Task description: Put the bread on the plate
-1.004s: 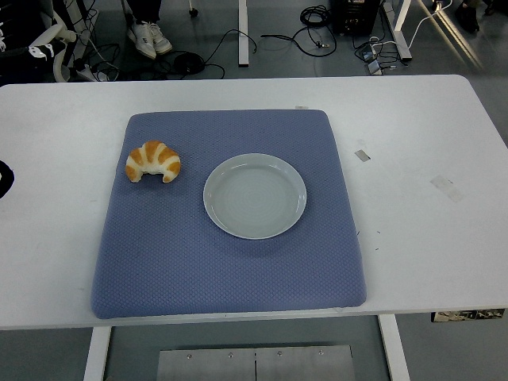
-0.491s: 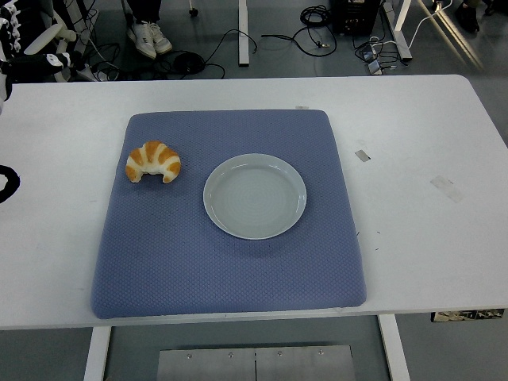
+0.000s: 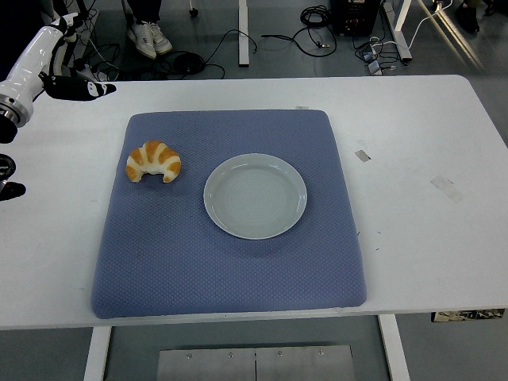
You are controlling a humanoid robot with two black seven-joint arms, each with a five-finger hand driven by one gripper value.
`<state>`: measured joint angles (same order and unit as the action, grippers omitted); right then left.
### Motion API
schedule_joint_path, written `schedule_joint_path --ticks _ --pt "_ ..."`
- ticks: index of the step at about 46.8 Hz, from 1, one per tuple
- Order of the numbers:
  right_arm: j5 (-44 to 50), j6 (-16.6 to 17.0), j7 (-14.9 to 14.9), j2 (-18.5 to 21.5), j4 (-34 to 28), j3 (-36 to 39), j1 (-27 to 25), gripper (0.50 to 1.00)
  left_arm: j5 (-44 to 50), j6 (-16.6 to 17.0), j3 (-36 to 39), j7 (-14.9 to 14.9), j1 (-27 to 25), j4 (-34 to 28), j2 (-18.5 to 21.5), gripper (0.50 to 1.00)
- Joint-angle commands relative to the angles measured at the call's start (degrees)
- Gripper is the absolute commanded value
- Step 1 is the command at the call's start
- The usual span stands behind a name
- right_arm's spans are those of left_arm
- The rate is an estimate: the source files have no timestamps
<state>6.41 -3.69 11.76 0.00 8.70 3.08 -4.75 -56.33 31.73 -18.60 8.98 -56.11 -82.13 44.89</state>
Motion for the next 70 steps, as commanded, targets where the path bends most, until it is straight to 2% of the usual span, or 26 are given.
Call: schedule_joint_path --ticks 1,9,18,24,31,39,43,53,70 --pt "0.0 0.0 0.0 0.0 0.0 0.0 0.0 1.0 -2.0 0.2 2.2 0.9 -0.5 -0.1 -0.2 0.98" --pt "0.0 0.0 0.0 0.0 0.0 0.0 0.0 1.0 -7.6 0.2 5.5 4.5 -1.1 -0.2 -0.2 0.98" --pt "0.0 0.0 0.0 0.0 0.0 0.0 0.0 1.0 -7.8 -0.1 6.0 6.1 -0.8 -1.3 -0.4 0.98" --pt "0.0 0.0 0.0 0.0 0.0 0.0 0.0 1.0 -7.8 -0.2 8.8 9.0 -0.9 -1.9 -1.6 0.98" --pt "0.0 0.0 0.0 0.0 0.0 0.0 0.0 1.0 -7.7 -0.4 9.9 9.3 -1.0 -1.8 -2.4 0.98" --pt "0.0 0.0 0.0 0.0 0.0 0.0 0.0 1.0 -7.7 -5.3 11.0 9.8 -2.9 -1.8 -1.9 0.972" --pt "0.0 0.0 0.0 0.0 0.0 0.0 0.0 1.0 -7.9 -6.6 11.2 10.4 -3.2 -1.7 -1.8 0.969" --pt "0.0 0.0 0.0 0.0 0.0 0.0 0.0 1.0 -11.0 -6.0 12.4 10.4 -4.2 -1.5 -1.9 0.957" --pt "0.0 0.0 0.0 0.0 0.0 0.0 0.0 1.0 -14.1 -0.3 19.6 10.2 -5.6 -1.5 -2.3 0.951"
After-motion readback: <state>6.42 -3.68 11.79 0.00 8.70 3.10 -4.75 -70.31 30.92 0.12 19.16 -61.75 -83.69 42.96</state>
